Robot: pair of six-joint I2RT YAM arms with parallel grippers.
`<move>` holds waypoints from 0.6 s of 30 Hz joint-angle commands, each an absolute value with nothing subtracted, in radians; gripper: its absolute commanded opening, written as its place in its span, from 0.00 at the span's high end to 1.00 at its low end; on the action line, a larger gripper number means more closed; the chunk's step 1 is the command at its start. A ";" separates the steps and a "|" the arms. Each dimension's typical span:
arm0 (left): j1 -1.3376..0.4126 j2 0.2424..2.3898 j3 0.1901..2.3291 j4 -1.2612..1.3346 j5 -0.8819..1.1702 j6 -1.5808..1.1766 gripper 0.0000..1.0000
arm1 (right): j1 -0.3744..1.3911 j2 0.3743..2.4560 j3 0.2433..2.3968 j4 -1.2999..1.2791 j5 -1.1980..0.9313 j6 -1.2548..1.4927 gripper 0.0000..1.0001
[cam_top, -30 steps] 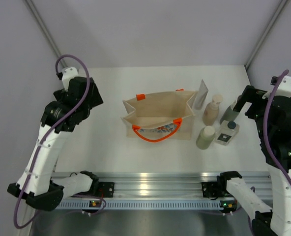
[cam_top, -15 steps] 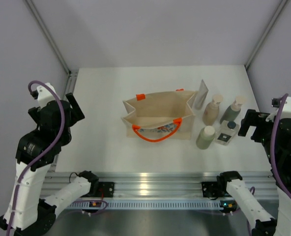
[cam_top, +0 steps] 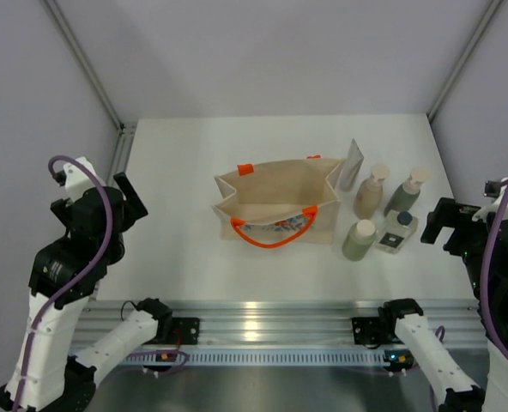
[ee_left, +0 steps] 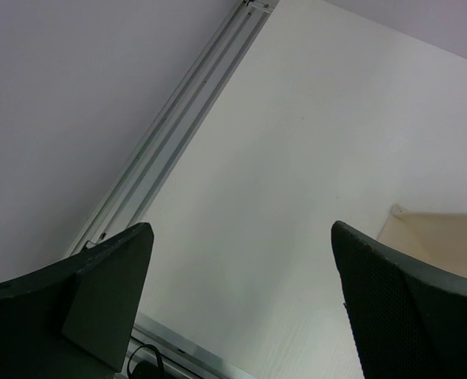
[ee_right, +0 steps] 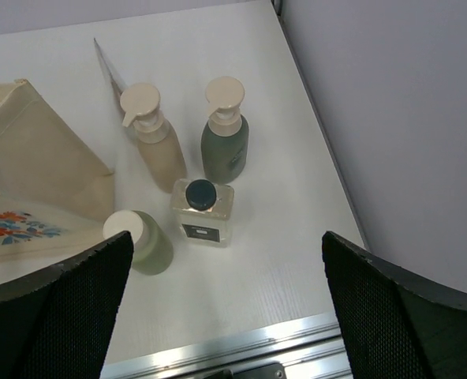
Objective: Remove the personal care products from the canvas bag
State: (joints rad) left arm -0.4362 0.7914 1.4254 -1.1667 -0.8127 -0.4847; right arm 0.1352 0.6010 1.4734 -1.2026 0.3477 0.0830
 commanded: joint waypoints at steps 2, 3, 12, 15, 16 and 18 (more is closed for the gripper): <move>-0.433 0.767 1.420 -1.112 -0.827 -0.486 0.01 | 0.144 0.584 1.465 -1.178 0.376 0.098 0.01; -0.433 0.764 1.422 -1.098 -0.828 -0.477 0.01 | 0.144 0.580 1.462 -1.177 0.376 0.101 0.01; -0.433 0.746 1.396 -1.026 -0.756 -0.405 0.01 | 0.143 0.591 1.443 -1.163 0.373 0.094 0.01; -0.431 0.735 1.378 -1.002 -0.738 -0.402 0.01 | 0.143 0.597 1.442 -1.152 0.377 0.094 0.00; -0.431 0.733 1.370 -0.997 -0.736 -0.403 0.01 | 0.143 0.598 1.440 -1.151 0.380 0.095 0.00; -0.433 0.730 1.364 -0.985 -0.732 -0.403 0.02 | 0.144 0.607 1.439 -1.149 0.388 0.095 0.00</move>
